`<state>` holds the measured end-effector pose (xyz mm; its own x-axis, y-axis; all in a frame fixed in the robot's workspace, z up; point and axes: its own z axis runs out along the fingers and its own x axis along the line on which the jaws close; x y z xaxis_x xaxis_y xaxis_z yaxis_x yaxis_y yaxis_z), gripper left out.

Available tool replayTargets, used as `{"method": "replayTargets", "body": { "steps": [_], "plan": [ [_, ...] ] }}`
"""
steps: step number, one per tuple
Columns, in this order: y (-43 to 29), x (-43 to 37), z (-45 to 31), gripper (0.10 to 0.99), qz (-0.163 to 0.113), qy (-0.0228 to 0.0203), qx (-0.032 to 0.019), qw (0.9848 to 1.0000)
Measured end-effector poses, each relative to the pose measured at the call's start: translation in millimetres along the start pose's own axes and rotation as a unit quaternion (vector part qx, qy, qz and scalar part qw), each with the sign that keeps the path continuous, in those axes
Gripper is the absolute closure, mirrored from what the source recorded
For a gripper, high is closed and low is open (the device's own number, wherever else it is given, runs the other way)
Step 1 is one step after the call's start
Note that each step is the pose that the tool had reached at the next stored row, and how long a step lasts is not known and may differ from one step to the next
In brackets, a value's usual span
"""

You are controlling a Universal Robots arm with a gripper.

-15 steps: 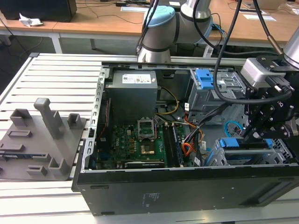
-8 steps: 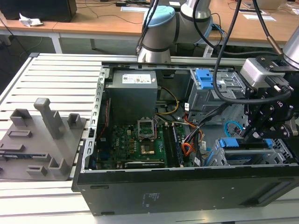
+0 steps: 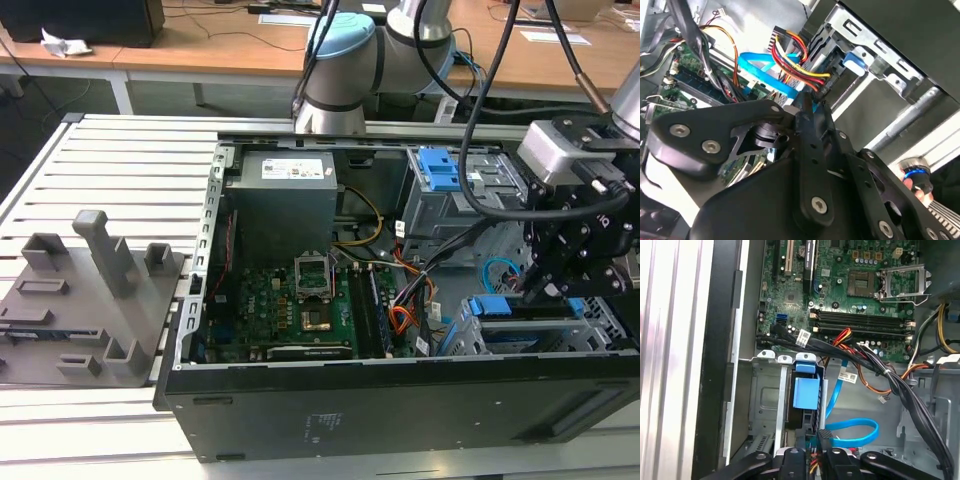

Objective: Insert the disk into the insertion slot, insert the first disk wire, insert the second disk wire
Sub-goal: 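Insert the second disk wire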

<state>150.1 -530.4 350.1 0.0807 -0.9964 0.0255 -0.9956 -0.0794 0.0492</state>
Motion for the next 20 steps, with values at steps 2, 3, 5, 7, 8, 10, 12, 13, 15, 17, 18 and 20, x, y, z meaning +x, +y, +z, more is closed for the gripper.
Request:
{"method": "replayTargets", "body": {
  "steps": [2,3,5,7,8,10,12,13,15,17,18,20],
  "plan": [
    [0.4,-1.7,-11.9,0.929,0.000,0.0002,0.0000,1.0000],
    [0.5,-2.0,-15.8,0.929,0.000,0.0002,0.0000,1.0000],
    [1.1,-2.7,-29.6,0.980,0.000,0.0004,0.0002,1.0000],
    [1.2,-2.7,-31.4,0.980,0.000,0.0002,0.0002,1.0000],
    [1.2,-2.7,-31.4,0.980,0.000,0.0002,0.0002,1.0000],
    [1.3,-2.6,-31.6,0.980,0.000,0.0003,0.0002,1.0000],
    [5.6,-3.0,-31.5,0.980,0.000,0.0004,0.0002,1.0000],
    [9.3,-3.3,-31.3,0.980,0.000,0.0004,0.0002,1.0000],
    [16.6,-3.9,-30.9,0.980,0.000,0.0003,0.0002,1.0000],
    [21.1,-4.2,-30.7,0.980,0.000,0.0003,0.0002,1.0000],
    [21.2,-4.2,-30.7,0.980,0.000,0.0004,0.0002,1.0000],
    [21.3,-4.3,-30.7,0.980,0.000,0.0003,0.0002,1.0000]
  ]
}}
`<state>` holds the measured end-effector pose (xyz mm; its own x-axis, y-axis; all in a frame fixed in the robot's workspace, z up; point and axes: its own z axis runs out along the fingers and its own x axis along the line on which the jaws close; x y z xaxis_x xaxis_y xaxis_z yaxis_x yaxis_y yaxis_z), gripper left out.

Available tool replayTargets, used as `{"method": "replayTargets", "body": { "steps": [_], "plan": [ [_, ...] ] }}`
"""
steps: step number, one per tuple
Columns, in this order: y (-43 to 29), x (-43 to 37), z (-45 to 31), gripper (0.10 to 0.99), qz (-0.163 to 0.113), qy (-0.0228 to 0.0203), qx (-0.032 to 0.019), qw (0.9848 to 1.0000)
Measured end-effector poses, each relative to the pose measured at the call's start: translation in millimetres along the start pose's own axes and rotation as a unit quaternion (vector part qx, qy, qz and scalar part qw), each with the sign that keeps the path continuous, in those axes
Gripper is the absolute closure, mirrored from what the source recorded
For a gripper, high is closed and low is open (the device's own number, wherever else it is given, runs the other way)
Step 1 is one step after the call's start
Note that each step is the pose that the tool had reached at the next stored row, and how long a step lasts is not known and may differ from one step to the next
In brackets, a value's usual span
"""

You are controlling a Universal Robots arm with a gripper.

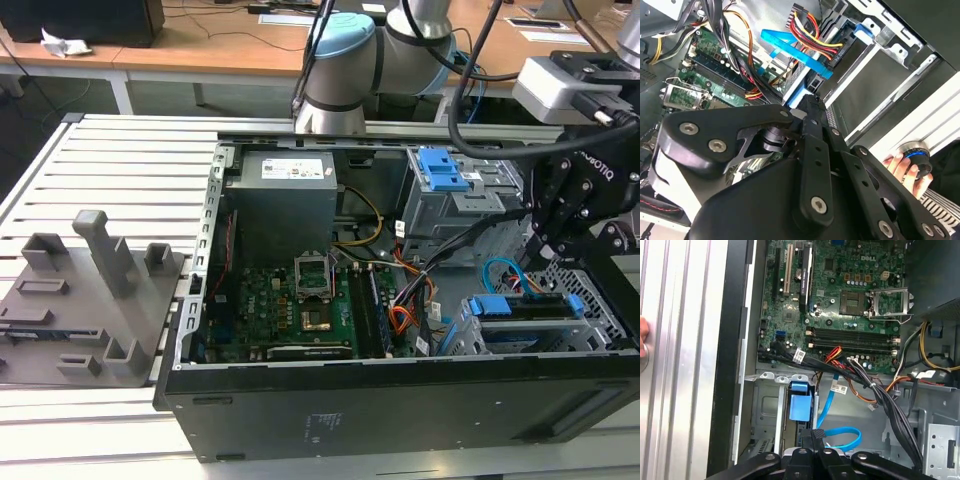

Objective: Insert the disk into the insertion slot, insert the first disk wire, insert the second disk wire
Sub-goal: 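Insert the second disk wire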

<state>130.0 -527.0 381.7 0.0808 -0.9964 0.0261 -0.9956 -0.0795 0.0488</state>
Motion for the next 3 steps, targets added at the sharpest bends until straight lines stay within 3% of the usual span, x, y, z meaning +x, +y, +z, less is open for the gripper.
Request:
{"method": "replayTargets", "body": {
  "steps": [3],
  "plan": [
    [0.2,0.0,0.0,0.980,0.000,0.0000,0.0000,1.0000]
  ]
}}
